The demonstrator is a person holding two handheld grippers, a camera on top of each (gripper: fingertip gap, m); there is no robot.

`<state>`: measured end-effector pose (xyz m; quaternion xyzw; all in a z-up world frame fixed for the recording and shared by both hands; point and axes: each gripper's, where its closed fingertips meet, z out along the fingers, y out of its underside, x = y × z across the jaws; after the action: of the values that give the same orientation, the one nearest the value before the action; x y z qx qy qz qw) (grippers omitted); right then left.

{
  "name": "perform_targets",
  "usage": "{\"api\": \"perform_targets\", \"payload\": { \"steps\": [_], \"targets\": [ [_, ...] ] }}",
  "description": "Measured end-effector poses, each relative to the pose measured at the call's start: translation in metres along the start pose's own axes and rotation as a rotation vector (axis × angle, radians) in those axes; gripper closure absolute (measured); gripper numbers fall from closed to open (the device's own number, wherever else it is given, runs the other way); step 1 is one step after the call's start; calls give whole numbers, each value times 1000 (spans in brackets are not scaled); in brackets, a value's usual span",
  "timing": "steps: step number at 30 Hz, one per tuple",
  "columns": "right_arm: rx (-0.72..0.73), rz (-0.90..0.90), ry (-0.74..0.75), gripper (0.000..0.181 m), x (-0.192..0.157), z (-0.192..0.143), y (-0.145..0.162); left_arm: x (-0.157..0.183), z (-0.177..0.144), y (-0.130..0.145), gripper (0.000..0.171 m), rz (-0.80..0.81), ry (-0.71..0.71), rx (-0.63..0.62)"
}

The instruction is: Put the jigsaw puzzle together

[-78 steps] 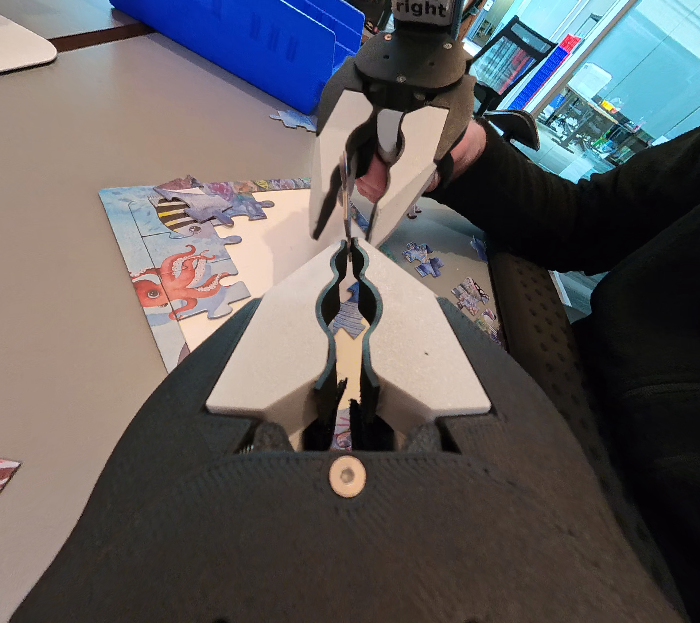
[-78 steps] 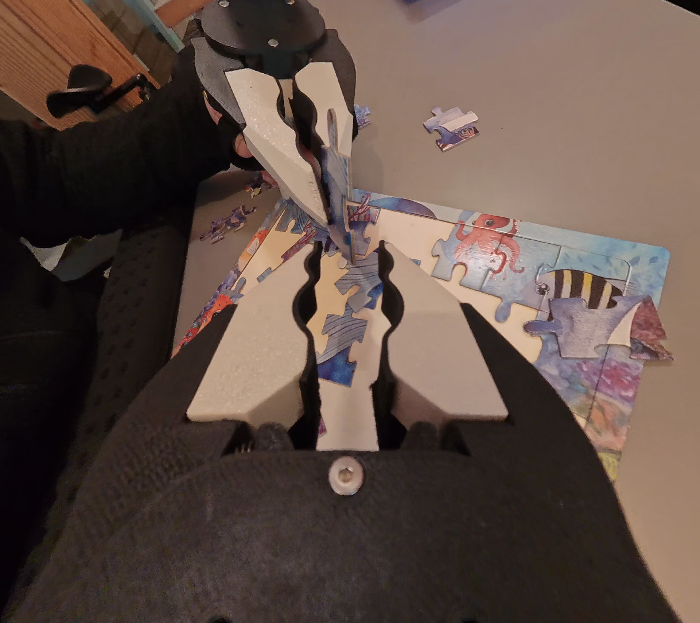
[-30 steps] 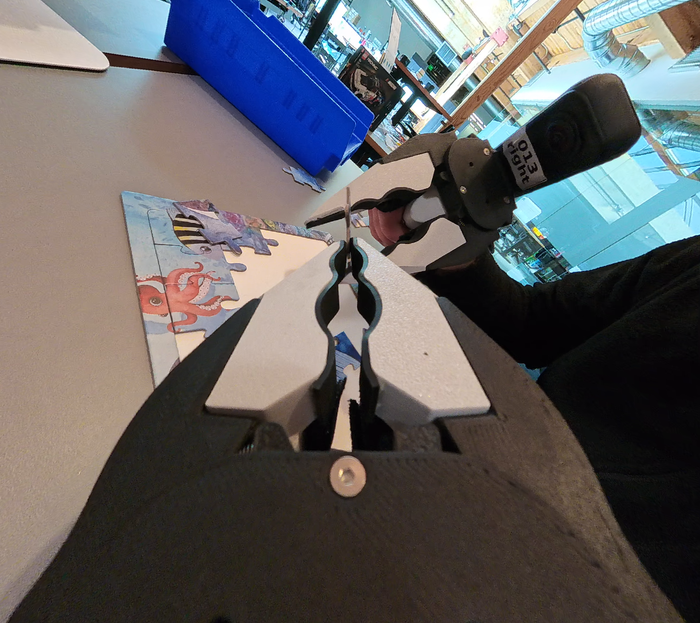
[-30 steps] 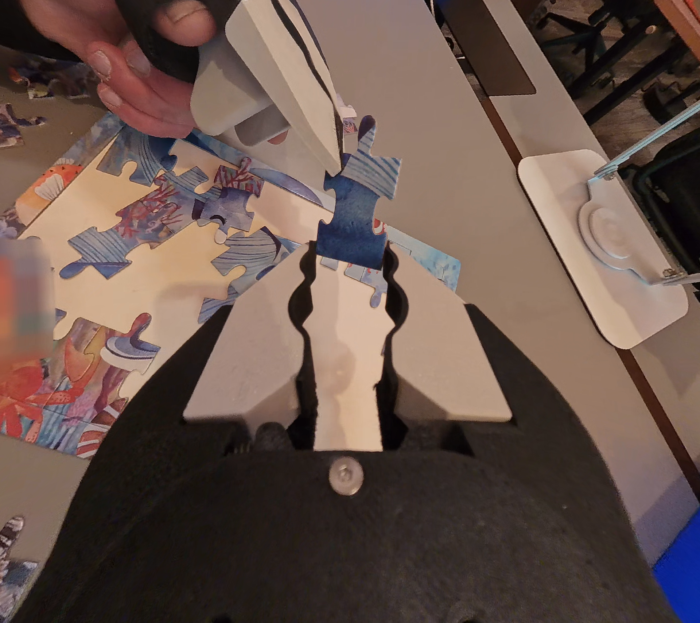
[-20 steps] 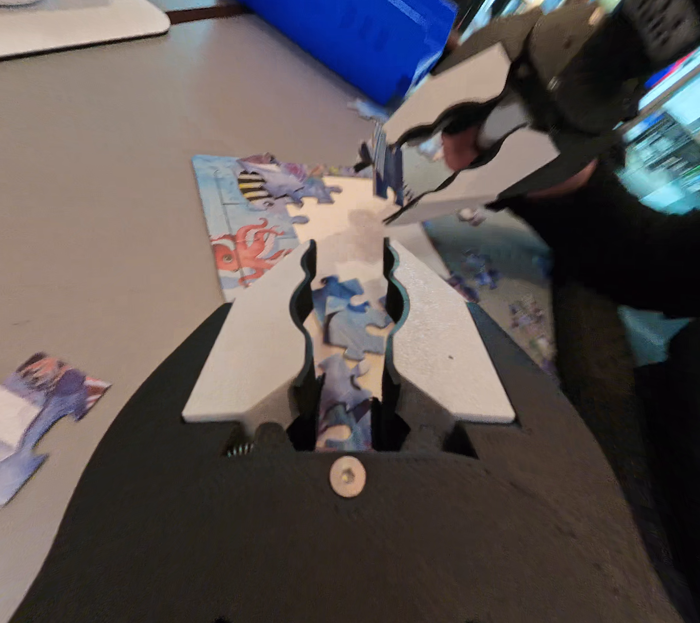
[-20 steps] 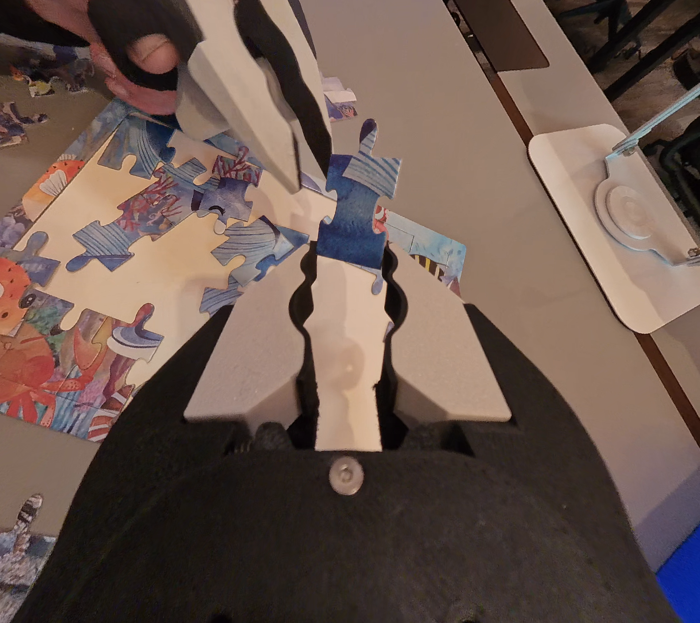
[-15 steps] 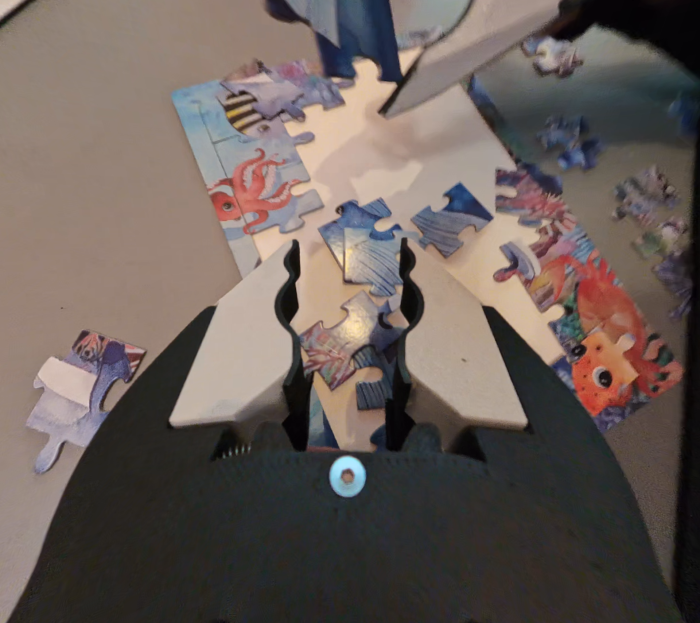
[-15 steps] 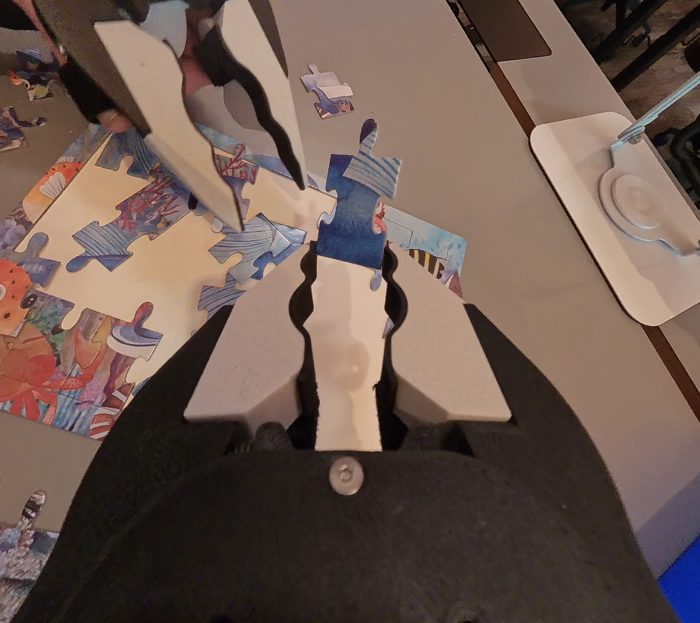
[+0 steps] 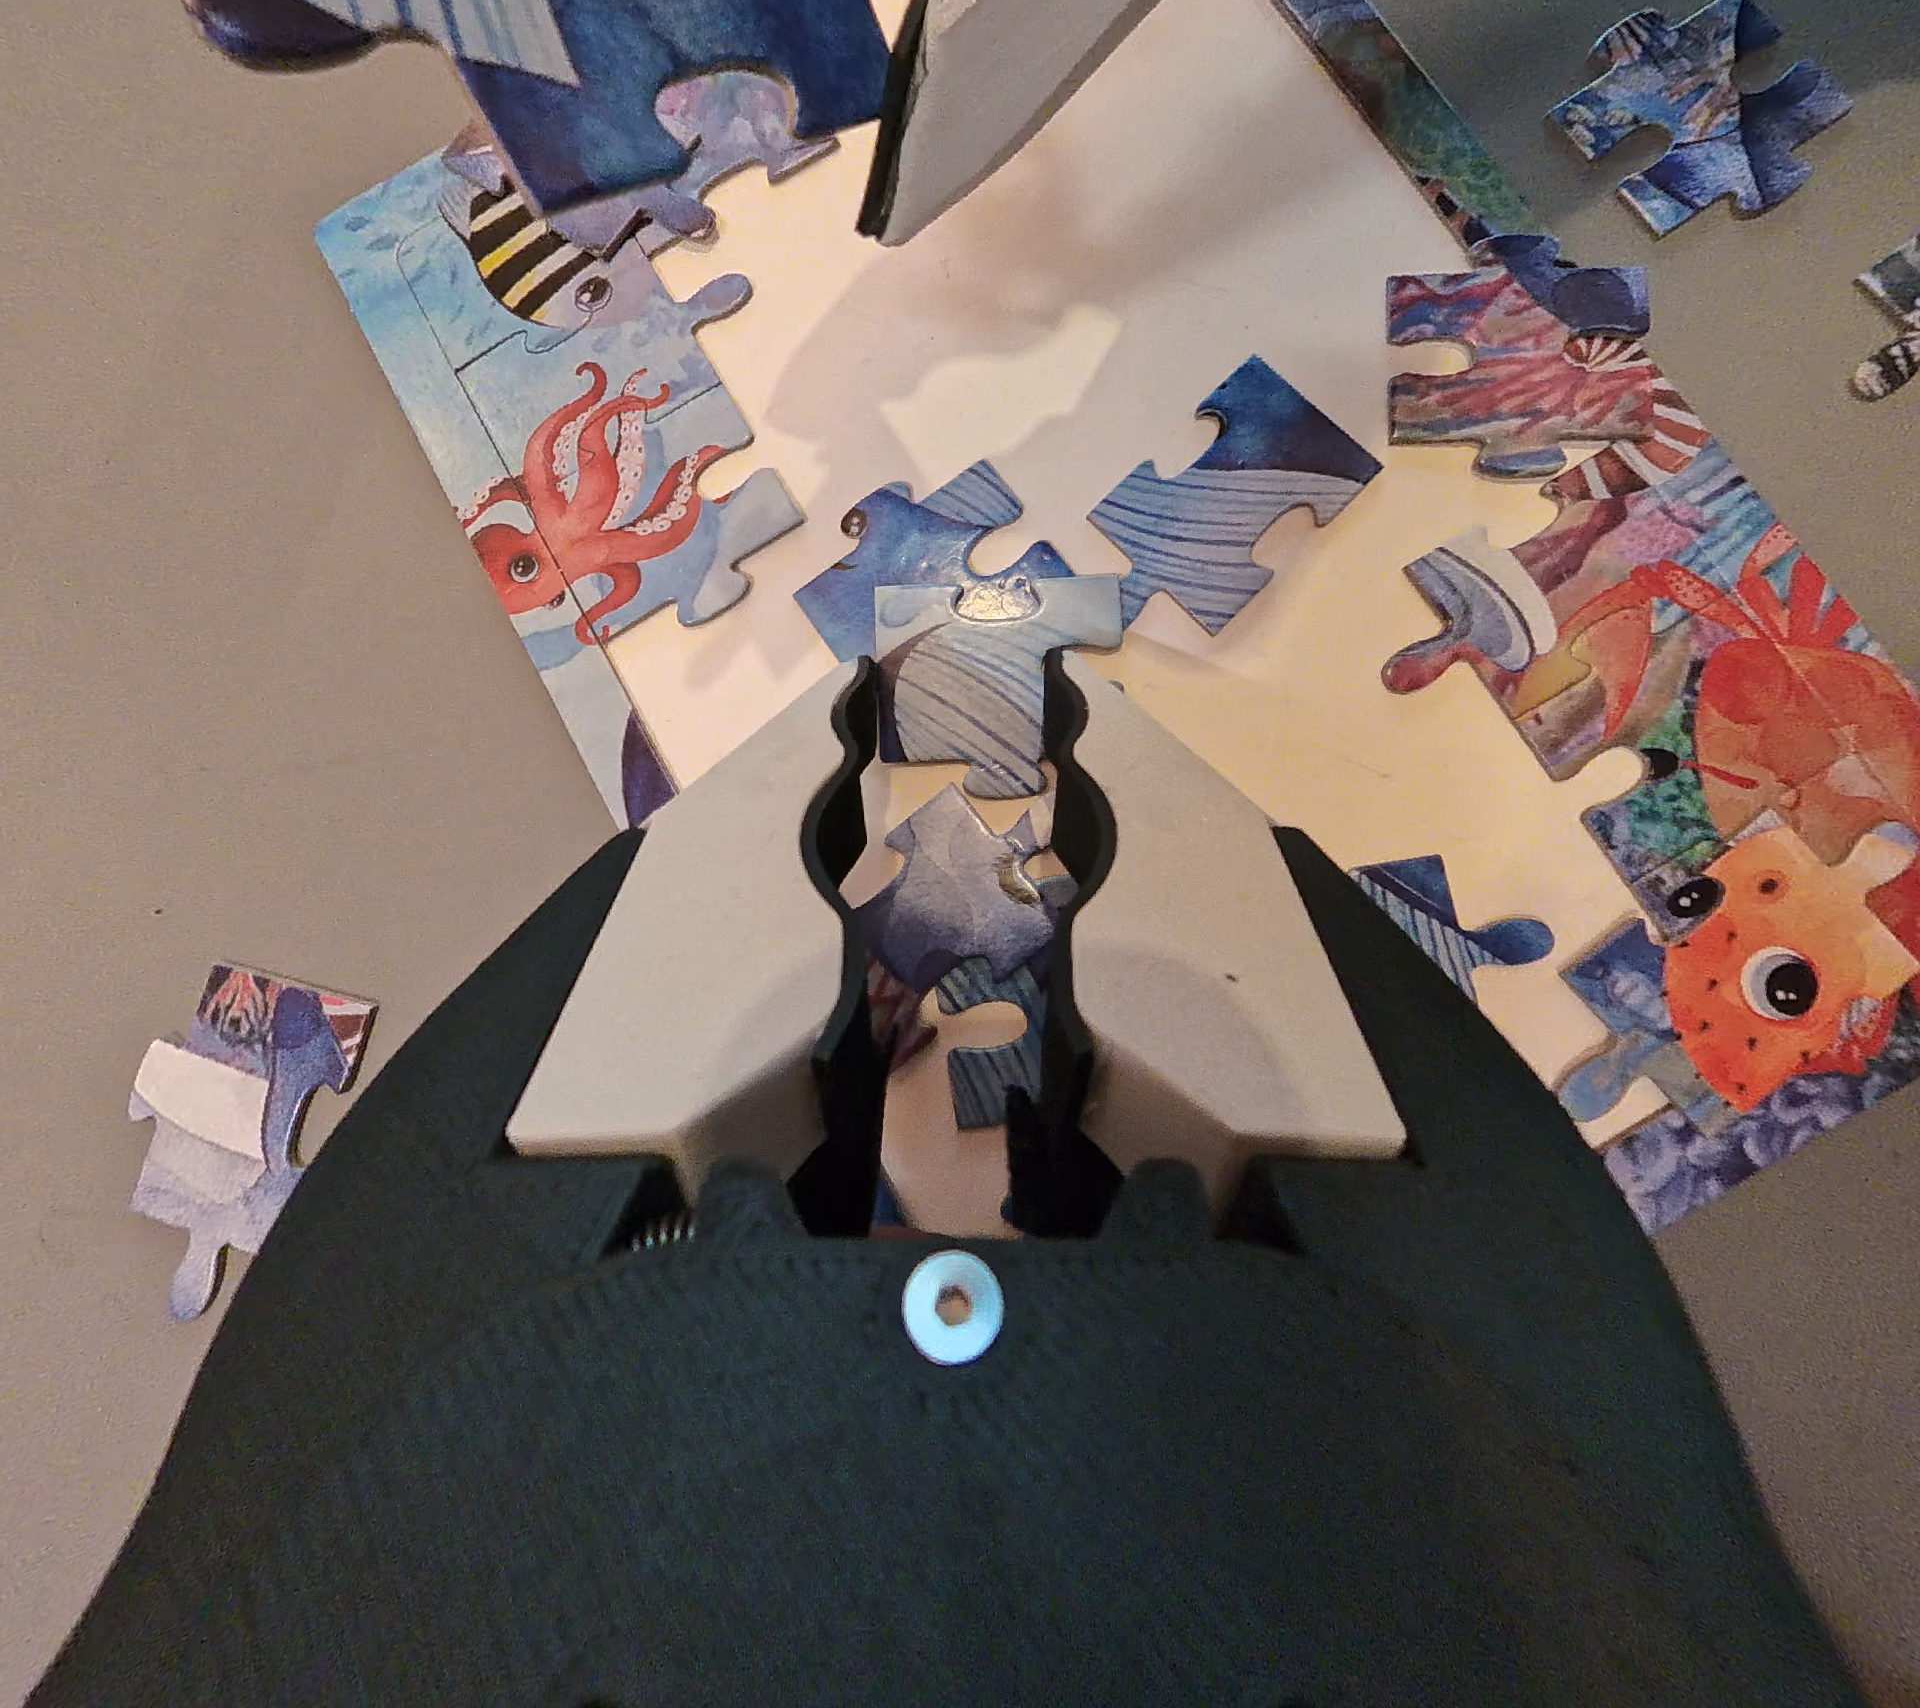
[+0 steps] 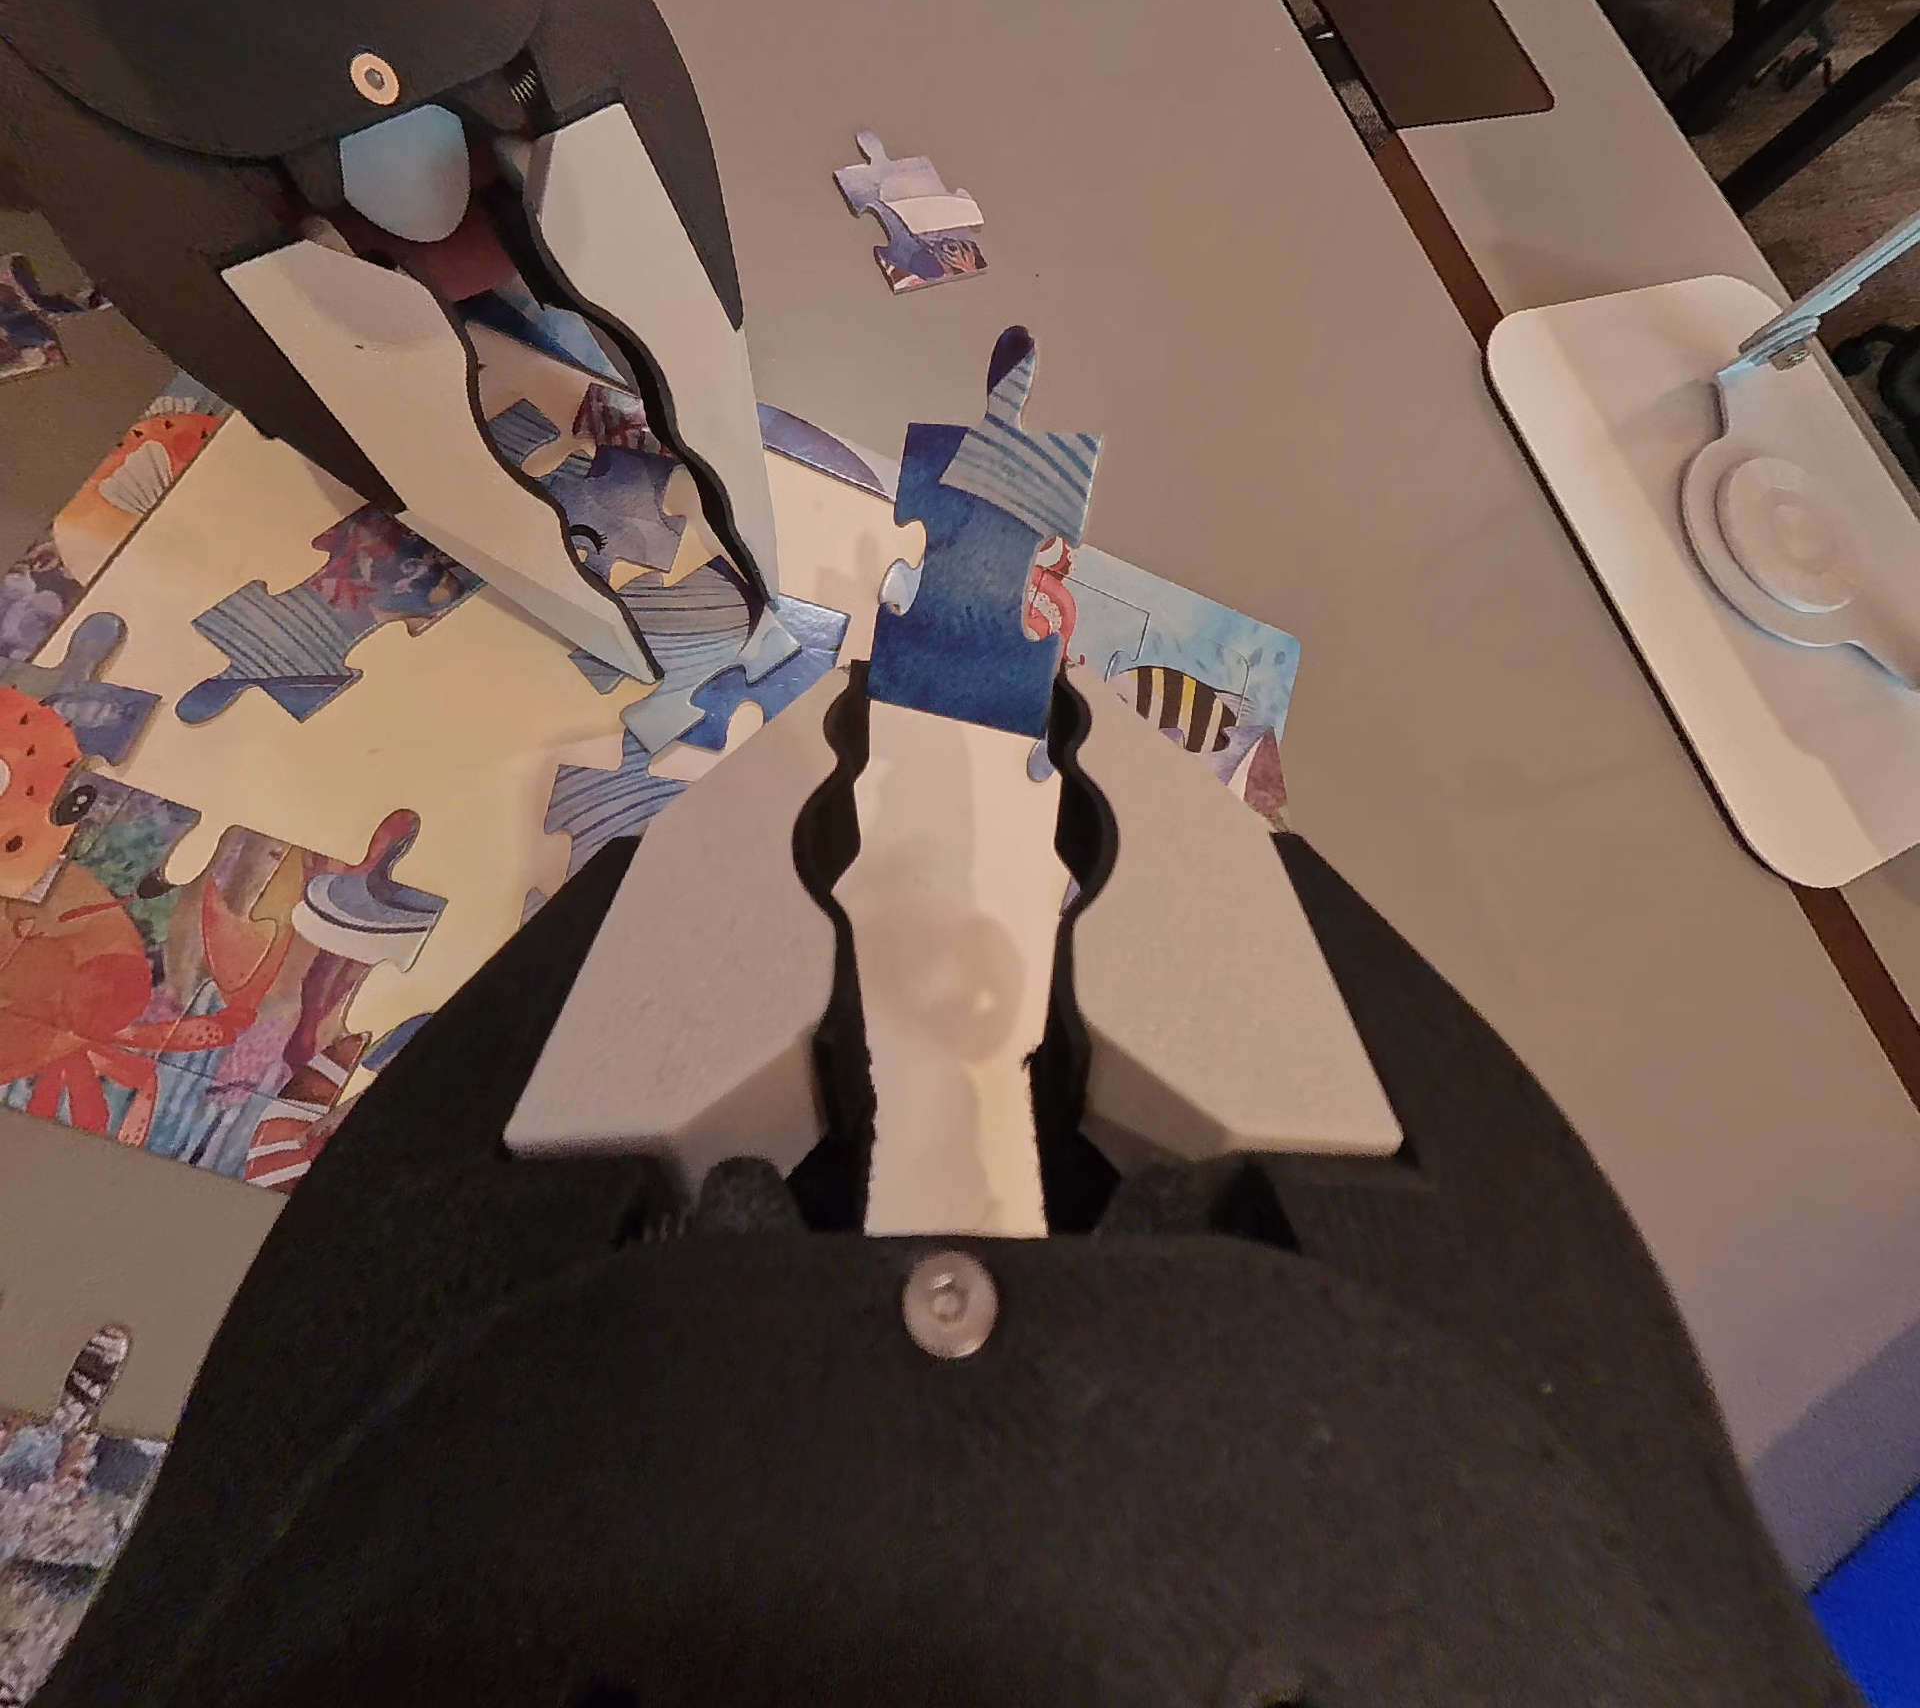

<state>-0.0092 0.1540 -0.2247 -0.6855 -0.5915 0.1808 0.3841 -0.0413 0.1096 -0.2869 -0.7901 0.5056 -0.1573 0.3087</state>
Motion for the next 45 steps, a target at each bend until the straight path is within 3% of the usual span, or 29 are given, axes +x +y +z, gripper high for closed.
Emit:
{"api": "perform_targets", "payload": {
  "steps": [17, 28, 33, 39, 42, 45],
  "targets": [
    [-19, 17, 7, 148, 6, -2, 4, -10, -4, -9, 142, 5, -46, 37],
    [-27, 21, 5, 149, 7, -2, 6, 18, 16, -40, 142, -9, 34, 115],
    [-33, 21, 1, 148, 6, -2, 7, 18, 18, -35, 124, -15, 44, 98],
    [-42, 38, -54, 149, -2, -1, 8, -22, -17, -32, 119, -113, -57, 175],
    [-63, 59, -76, 149, -5, 2, 12, -43, -30, -33, 119, -50, -206, 179],
    [-90, 118, -87, 149, -4, 7, 19, -44, -31, -44, 118, 33, -283, 207]
  ]
}}
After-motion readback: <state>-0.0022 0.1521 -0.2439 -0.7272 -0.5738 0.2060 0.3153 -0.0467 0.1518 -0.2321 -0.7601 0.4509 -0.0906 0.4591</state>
